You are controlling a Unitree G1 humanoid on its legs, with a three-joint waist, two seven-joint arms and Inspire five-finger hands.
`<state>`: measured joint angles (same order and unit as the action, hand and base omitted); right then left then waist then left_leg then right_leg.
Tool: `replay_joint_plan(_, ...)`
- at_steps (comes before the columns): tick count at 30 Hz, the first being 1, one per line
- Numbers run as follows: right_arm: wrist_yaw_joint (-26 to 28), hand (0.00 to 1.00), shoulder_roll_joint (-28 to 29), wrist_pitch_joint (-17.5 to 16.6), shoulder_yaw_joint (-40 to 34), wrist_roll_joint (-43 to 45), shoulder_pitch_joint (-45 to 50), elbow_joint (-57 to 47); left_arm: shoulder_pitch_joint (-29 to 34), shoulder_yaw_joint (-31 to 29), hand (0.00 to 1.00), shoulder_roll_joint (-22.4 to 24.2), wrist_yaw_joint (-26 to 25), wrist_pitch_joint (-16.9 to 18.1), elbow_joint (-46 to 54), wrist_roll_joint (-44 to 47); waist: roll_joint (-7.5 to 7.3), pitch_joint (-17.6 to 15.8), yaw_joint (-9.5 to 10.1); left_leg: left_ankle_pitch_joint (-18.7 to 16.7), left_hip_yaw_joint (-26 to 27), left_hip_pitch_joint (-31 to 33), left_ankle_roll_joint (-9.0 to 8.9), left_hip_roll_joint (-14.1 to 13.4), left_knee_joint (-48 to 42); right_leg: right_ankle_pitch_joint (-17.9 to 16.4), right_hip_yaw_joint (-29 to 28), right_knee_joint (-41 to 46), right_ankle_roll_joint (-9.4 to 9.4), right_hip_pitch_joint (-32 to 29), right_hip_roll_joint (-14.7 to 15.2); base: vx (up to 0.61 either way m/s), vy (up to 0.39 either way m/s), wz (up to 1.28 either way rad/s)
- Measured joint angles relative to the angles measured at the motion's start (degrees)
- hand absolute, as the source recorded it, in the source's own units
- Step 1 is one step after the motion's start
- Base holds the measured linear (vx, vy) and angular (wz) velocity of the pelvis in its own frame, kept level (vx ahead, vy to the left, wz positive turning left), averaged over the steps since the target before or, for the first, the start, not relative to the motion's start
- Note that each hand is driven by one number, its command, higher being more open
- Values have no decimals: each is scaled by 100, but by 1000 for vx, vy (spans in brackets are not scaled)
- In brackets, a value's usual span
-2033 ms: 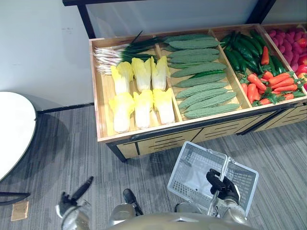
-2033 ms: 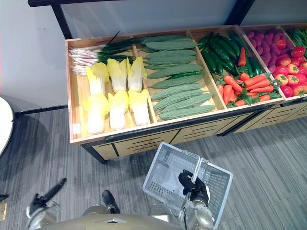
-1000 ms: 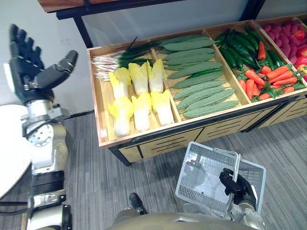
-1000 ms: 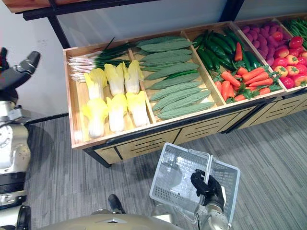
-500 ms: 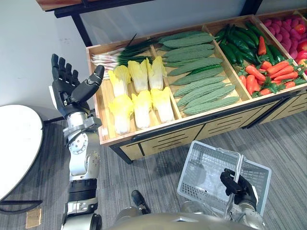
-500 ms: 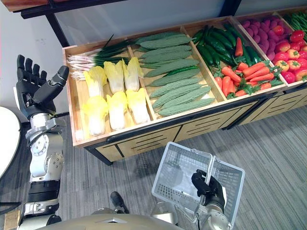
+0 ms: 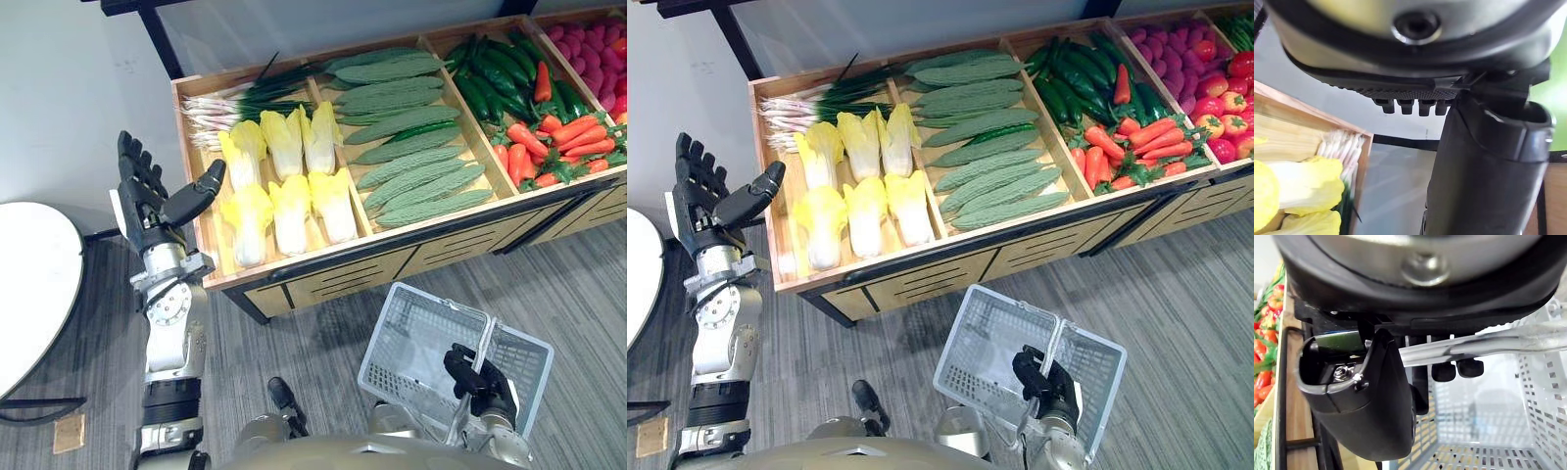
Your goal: Pick vegetable in the basket
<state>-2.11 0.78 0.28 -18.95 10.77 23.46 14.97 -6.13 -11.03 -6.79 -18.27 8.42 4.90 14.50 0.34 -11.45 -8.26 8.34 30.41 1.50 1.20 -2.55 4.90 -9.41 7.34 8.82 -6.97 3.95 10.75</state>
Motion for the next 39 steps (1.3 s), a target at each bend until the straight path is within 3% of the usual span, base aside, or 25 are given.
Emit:
replay_joint_plan(8,29,0,2,0,50,-121,-9,0,58,-140,100,8,-51,-185,6,-237,-22,-70,10,-21,95,-5,4,-10,1,29,-110,-1,-13,-54,-1,6,7,-6)
replay_joint_plan(14,47,0,13,6,47,-120,9,4,244,-181,100,25,156,-601,1,-403,-25,-73,9,-25,129,-5,8,-11,3,49,-129,-3,-22,-74,2,6,7,-3)
replay_joint_plan(24,87,0,22,52,48,-129,9,4,248,-311,100,107,366,-984,-584,-645,-24,-75,5,-26,184,-8,6,-21,4,101,-170,-44,-21,-94,-3,1,5,-2)
replay_joint_plan(39,169,0,22,76,161,-131,21,4,426,-314,100,182,402,-1255,-769,-866,-9,-92,0,-53,312,-6,-25,-108,4,177,-309,-138,5,-137,-81,1,4,-5)
